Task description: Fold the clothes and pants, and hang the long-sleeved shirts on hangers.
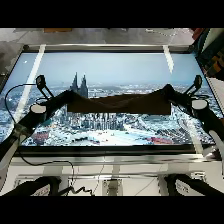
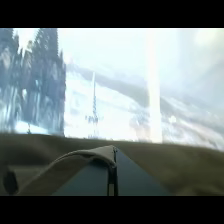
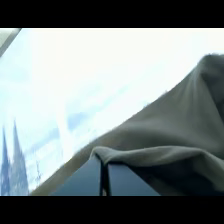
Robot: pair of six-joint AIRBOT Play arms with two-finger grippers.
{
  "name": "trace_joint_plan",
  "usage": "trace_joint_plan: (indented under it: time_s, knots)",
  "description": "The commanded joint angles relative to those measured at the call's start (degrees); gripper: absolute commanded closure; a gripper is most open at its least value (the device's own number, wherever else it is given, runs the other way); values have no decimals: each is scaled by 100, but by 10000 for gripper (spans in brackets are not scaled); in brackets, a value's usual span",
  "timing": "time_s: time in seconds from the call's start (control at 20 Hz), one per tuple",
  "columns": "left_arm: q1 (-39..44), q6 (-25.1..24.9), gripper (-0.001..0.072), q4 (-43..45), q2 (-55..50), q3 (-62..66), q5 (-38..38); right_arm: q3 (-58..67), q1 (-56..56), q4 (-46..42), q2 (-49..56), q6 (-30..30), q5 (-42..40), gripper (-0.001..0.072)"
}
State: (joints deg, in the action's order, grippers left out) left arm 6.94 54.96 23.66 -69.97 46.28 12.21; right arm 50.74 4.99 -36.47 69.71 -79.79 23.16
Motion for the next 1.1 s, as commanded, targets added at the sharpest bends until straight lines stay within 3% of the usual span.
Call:
trace_joint_plan:
  time_s: [0.0, 0.2, 0.45, 0.65, 0.7, 0.75, 0.8, 0.85, 1.05]
  knots:
    - [105, 61, 693, -39, -772, 448, -439, 1016, -4, -35, 1156, -11, 46, 700]
    - [105, 59, 692, -37, -1154, 625, -730, 1469, -4, -20, 1711, -13, 111, 699]
    - [101, 61, 691, -37, -1169, 625, -1467, 1480, -4, -4, 1784, -15, -74, 699]
    - [101, 59, 689, -35, -1180, 625, -1613, 1482, -4, 22, 1784, -15, -131, 698]
    - [101, 59, 681, -35, -1180, 625, -1611, 1480, -4, 22, 1784, -15, -133, 627]
    - [107, 57, 563, -33, -1180, 625, -1611, 1480, -4, 22, 1784, -15, -129, 407]
    - [118, 57, 211, -13, -1182, 625, -1609, 1480, -4, 22, 1784, -15, -109, 232]
    - [118, 48, -1, -4, -1182, 625, -1604, 1480, -4, 15, 1784, -13, -74, 149]
    - [-114, 15, -13, 52, -1180, 621, -966, 1482, -2, -295, 1784, -11, 308, 137]
